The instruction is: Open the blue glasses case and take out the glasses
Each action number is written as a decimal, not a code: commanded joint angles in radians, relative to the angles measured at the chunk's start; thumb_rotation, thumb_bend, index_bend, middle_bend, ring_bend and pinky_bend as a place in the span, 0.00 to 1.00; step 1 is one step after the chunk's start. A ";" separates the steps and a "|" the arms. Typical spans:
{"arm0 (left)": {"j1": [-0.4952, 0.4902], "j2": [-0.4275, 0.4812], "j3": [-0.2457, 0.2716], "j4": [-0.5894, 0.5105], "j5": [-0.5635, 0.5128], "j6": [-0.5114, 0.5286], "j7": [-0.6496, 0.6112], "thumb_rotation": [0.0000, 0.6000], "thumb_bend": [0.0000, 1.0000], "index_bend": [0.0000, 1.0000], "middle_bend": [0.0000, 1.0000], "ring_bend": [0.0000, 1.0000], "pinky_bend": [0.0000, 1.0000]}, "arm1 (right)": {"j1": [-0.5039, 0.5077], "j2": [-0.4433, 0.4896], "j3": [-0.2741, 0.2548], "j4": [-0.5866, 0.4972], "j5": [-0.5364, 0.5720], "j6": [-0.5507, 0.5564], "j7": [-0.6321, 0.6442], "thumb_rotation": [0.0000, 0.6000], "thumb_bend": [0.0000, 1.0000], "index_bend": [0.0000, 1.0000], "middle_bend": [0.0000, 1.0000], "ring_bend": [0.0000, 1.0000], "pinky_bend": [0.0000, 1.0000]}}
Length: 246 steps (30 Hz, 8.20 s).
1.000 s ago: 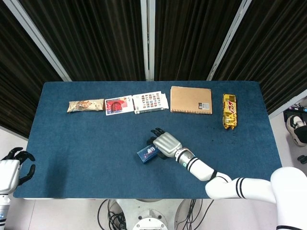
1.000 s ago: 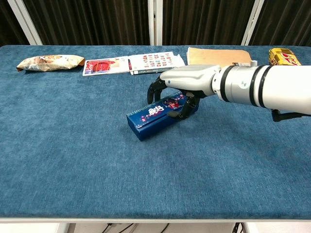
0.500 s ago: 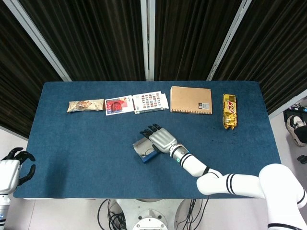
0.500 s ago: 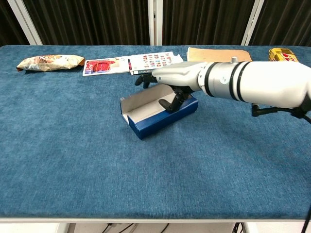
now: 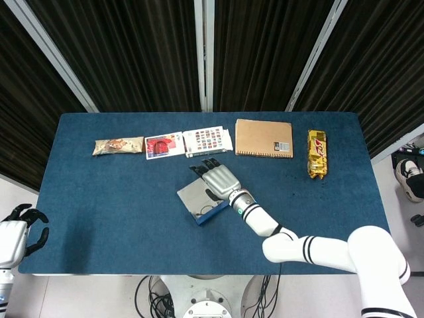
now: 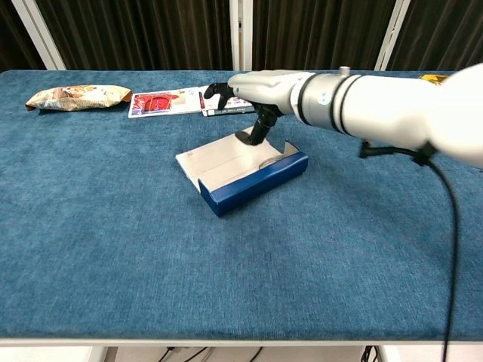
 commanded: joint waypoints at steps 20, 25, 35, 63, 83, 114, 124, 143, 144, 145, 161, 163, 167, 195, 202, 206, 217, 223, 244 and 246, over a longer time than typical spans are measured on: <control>0.000 0.000 0.000 -0.004 -0.001 0.000 0.006 1.00 0.40 0.49 0.42 0.21 0.52 | -0.185 0.065 -0.130 -0.102 -0.336 0.128 0.144 1.00 0.16 0.33 0.24 0.00 0.00; 0.002 0.000 0.000 -0.004 -0.001 0.003 0.007 1.00 0.40 0.49 0.42 0.21 0.52 | -0.161 0.013 -0.114 -0.101 -0.413 0.128 0.171 1.00 0.16 0.23 0.20 0.00 0.00; 0.002 0.001 0.001 -0.003 0.000 0.003 0.002 1.00 0.40 0.49 0.42 0.21 0.52 | -0.124 -0.062 -0.122 -0.089 -0.507 0.091 0.203 1.00 0.18 0.20 0.21 0.00 0.00; 0.002 0.001 0.001 -0.006 0.000 0.003 0.003 1.00 0.40 0.49 0.42 0.21 0.52 | -0.312 0.190 -0.238 -0.108 -0.407 0.165 0.030 1.00 0.18 0.18 0.26 0.00 0.00; 0.002 0.000 0.000 -0.007 -0.003 0.001 0.010 1.00 0.40 0.49 0.42 0.21 0.52 | -0.266 0.287 -0.030 -0.017 -0.116 -0.026 0.404 1.00 0.82 0.04 0.25 0.00 0.00; 0.003 0.002 0.001 -0.002 0.000 0.002 -0.003 1.00 0.40 0.49 0.42 0.21 0.52 | 0.032 0.025 0.022 0.110 0.081 -0.205 0.203 1.00 0.93 0.03 0.25 0.00 0.00; 0.002 0.003 0.002 -0.002 0.002 0.002 -0.009 1.00 0.40 0.49 0.42 0.21 0.52 | -0.026 0.140 -0.058 -0.122 -0.078 -0.163 0.197 1.00 0.90 0.03 0.27 0.00 0.00; 0.002 0.004 0.001 -0.006 -0.002 -0.002 -0.006 1.00 0.40 0.49 0.42 0.21 0.52 | -0.009 0.080 -0.081 0.021 -0.148 -0.087 0.084 1.00 0.36 0.25 0.25 0.00 0.00; 0.002 0.005 0.001 -0.006 -0.002 -0.001 -0.007 1.00 0.40 0.49 0.42 0.21 0.52 | -0.008 0.078 -0.082 0.023 -0.145 -0.088 0.078 1.00 0.37 0.26 0.25 0.00 0.00; 0.002 0.005 0.001 -0.006 -0.001 -0.001 -0.007 1.00 0.40 0.49 0.42 0.21 0.52 | -0.007 0.078 -0.083 0.024 -0.142 -0.089 0.075 1.00 0.37 0.27 0.25 0.00 0.00; 0.002 0.005 0.002 -0.005 0.000 -0.001 -0.010 1.00 0.40 0.49 0.42 0.21 0.52 | 0.000 0.060 -0.082 0.040 -0.099 -0.092 0.042 1.00 0.43 0.41 0.26 0.00 0.00; 0.002 0.005 0.002 -0.005 0.000 -0.001 -0.010 1.00 0.40 0.49 0.42 0.21 0.52 | 0.002 0.059 -0.081 0.042 -0.093 -0.093 0.039 1.00 0.43 0.42 0.26 0.00 0.00; 0.002 0.005 0.002 -0.004 0.001 -0.001 -0.012 1.00 0.40 0.49 0.42 0.21 0.52 | 0.004 0.054 -0.080 0.046 -0.084 -0.094 0.034 1.00 0.43 0.43 0.26 0.00 0.00; 0.001 0.007 0.003 -0.004 0.002 -0.002 -0.018 1.00 0.40 0.49 0.41 0.21 0.52 | -0.175 -0.172 -0.049 0.249 -0.274 0.360 0.113 1.00 0.44 0.68 0.29 0.00 0.00; 0.001 0.007 0.003 -0.005 0.002 -0.002 -0.017 1.00 0.40 0.49 0.41 0.21 0.52 | -0.208 -0.203 -0.033 0.292 -0.331 0.415 0.153 1.00 0.44 0.68 0.29 0.00 0.00; 0.001 0.007 0.003 -0.005 0.001 -0.003 -0.017 1.00 0.40 0.49 0.41 0.21 0.52 | -0.206 -0.196 -0.014 0.287 -0.316 0.365 0.144 1.00 0.45 0.68 0.29 0.00 0.00; 0.001 0.007 0.002 -0.005 -0.001 -0.003 -0.013 1.00 0.40 0.49 0.41 0.21 0.52 | -0.124 -0.150 0.091 0.254 -0.097 0.109 -0.026 1.00 0.32 0.22 0.17 0.00 0.00; 0.000 0.008 0.003 -0.006 0.001 -0.004 -0.017 1.00 0.40 0.49 0.41 0.21 0.52 | -0.194 -0.033 0.045 0.071 -0.201 0.188 0.023 1.00 0.30 0.11 0.14 0.00 0.00; 0.001 0.005 0.001 -0.010 -0.004 -0.002 0.002 1.00 0.40 0.49 0.41 0.21 0.52 | -0.330 0.139 -0.181 -0.016 -0.491 0.185 0.196 1.00 0.33 0.38 0.23 0.00 0.00; 0.001 0.004 0.001 -0.010 -0.004 -0.002 0.002 1.00 0.40 0.49 0.41 0.21 0.52 | -0.324 0.128 -0.174 0.000 -0.494 0.177 0.201 1.00 0.33 0.38 0.23 0.00 0.00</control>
